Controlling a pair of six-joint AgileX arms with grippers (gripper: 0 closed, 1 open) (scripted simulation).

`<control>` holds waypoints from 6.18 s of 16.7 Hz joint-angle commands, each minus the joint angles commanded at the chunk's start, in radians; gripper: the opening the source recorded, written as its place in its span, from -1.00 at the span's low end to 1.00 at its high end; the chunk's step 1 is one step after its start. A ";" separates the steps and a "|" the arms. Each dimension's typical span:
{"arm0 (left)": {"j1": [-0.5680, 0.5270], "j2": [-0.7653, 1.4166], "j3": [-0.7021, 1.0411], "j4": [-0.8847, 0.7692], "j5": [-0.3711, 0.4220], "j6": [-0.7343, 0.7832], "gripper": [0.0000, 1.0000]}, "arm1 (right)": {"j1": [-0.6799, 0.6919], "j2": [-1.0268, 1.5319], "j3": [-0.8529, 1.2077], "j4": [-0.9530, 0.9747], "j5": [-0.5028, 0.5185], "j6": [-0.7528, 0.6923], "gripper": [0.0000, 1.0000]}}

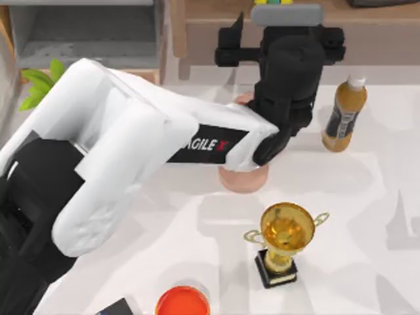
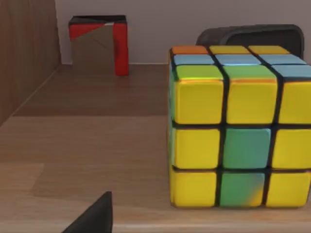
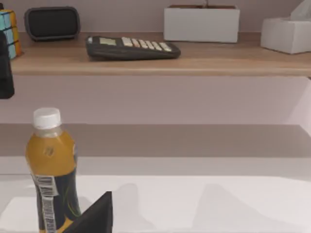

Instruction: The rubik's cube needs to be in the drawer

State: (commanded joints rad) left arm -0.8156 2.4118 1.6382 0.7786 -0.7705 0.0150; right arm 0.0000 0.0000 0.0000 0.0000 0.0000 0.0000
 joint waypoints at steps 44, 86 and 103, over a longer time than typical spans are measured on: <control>0.063 0.117 0.372 -0.131 0.023 -0.014 -1.00 | 0.000 0.000 0.000 0.000 0.000 0.000 1.00; 0.693 -0.157 0.885 -2.308 0.681 0.116 -1.00 | 0.000 0.000 0.000 0.000 0.000 0.000 1.00; 1.142 0.277 1.069 -2.356 0.769 0.346 -1.00 | 0.000 0.000 0.000 0.000 0.000 0.000 1.00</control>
State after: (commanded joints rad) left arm 0.3264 2.6885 2.7073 -1.5778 -0.0014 0.3607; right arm 0.0000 0.0000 0.0000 0.0000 0.0000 0.0000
